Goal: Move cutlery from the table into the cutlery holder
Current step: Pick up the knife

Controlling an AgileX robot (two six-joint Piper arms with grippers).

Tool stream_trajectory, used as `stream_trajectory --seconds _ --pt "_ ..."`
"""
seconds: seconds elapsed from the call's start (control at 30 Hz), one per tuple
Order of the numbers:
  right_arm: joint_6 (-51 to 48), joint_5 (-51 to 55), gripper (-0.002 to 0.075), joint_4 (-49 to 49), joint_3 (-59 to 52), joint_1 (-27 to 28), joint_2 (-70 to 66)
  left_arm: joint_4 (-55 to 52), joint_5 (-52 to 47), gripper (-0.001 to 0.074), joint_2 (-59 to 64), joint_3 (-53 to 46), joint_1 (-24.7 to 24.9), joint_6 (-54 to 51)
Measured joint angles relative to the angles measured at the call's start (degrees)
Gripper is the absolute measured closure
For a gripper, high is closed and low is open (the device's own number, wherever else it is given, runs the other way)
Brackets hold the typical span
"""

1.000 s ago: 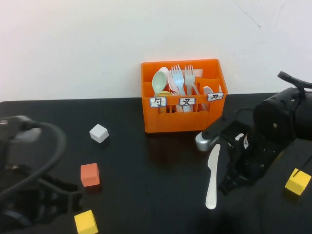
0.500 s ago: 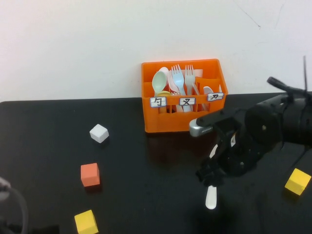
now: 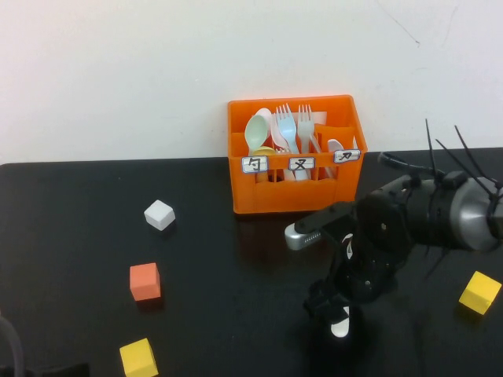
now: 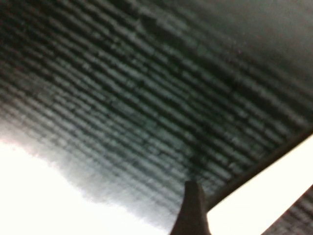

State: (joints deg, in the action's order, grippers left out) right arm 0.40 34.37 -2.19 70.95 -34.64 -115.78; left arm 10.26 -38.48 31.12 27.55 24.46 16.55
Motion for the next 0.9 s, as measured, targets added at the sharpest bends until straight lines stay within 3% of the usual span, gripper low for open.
stream_trajectory --seconds 0.27,0.9 --pt "5.3 2.6 0.0235 11.2 2.8 -0.1 -1.7 -0.1 0.3 0.0736 0.0 0.0 0.0 0.1" --pt "5.5 -0.1 0.0244 9.3 3.5 -0.1 -3.4 0.1 2.2 0.0736 0.0 -1.8 0.0 0.1"
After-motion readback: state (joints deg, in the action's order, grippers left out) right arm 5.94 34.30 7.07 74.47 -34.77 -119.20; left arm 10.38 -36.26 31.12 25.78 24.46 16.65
